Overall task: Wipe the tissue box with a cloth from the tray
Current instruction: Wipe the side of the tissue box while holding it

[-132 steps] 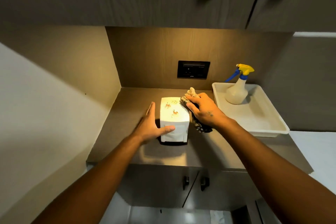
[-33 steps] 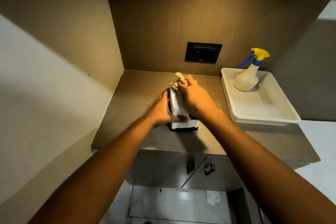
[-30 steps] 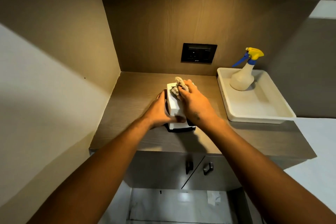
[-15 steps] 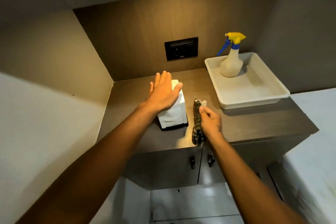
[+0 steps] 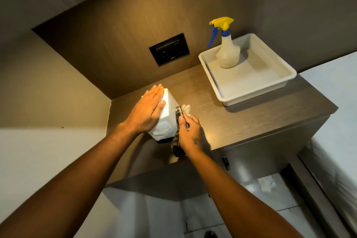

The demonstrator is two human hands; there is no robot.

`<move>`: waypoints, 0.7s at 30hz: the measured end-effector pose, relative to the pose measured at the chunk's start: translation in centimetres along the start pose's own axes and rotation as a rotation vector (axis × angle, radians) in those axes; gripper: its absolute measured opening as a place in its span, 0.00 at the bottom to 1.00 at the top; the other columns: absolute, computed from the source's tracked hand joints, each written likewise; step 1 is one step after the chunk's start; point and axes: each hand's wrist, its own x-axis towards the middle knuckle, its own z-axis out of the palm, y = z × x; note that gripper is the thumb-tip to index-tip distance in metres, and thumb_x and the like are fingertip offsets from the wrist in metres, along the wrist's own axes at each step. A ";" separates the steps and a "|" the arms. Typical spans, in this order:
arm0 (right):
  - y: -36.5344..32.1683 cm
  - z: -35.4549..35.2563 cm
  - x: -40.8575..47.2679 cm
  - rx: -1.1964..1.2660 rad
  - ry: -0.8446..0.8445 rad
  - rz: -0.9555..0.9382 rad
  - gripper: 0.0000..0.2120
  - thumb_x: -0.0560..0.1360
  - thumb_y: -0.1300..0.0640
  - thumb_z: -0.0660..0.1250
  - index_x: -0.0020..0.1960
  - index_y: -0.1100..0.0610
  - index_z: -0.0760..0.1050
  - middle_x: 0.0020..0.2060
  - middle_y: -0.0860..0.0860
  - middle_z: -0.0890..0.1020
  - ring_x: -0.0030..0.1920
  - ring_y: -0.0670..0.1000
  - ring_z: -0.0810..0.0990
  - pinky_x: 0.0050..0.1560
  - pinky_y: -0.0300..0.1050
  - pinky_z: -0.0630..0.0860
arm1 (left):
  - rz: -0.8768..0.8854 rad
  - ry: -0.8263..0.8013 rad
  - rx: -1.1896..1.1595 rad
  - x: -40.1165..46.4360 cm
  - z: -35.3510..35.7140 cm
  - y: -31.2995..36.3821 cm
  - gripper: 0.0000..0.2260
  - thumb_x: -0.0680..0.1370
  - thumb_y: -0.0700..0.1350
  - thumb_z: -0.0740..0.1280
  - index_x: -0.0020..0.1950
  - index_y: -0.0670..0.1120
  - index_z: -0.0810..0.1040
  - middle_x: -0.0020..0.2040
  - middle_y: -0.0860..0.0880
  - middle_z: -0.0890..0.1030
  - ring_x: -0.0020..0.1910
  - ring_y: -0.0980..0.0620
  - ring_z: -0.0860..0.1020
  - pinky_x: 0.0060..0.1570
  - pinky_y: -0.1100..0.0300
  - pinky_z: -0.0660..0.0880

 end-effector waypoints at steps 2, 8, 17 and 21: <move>0.1 0.1 -0.1 0.005 -0.026 -0.061 0.18 0.78 0.47 0.62 0.65 0.54 0.74 0.56 0.47 0.78 0.54 0.43 0.77 0.43 0.27 0.74 | -0.003 0.013 0.001 -0.1 0.1 0.1 0.31 0.84 0.57 0.48 0.83 0.42 0.54 0.84 0.45 0.54 0.82 0.49 0.52 0.78 0.57 0.44; -3.5 2.5 5.1 0.023 -0.059 -0.021 0.16 0.77 0.46 0.62 0.60 0.52 0.77 0.45 0.41 0.79 0.46 0.42 0.79 0.36 0.31 0.72 | 0.000 0.014 0.010 0.1 0.2 0.0 0.30 0.84 0.56 0.47 0.83 0.42 0.53 0.84 0.44 0.54 0.82 0.50 0.51 0.77 0.59 0.43; -0.7 2.5 4.6 0.118 -0.018 -0.069 0.15 0.78 0.55 0.64 0.62 0.56 0.77 0.52 0.45 0.80 0.52 0.41 0.78 0.50 0.34 0.77 | 0.000 0.038 0.019 0.4 0.8 -0.7 0.30 0.84 0.56 0.48 0.83 0.43 0.54 0.84 0.44 0.55 0.82 0.50 0.52 0.77 0.59 0.43; -3.8 2.9 8.2 0.091 -0.120 -0.033 0.14 0.79 0.54 0.63 0.61 0.57 0.78 0.52 0.48 0.81 0.50 0.44 0.79 0.47 0.37 0.79 | 0.008 0.022 0.009 0.6 0.7 -0.6 0.30 0.84 0.56 0.48 0.83 0.42 0.53 0.84 0.44 0.54 0.82 0.50 0.51 0.77 0.58 0.42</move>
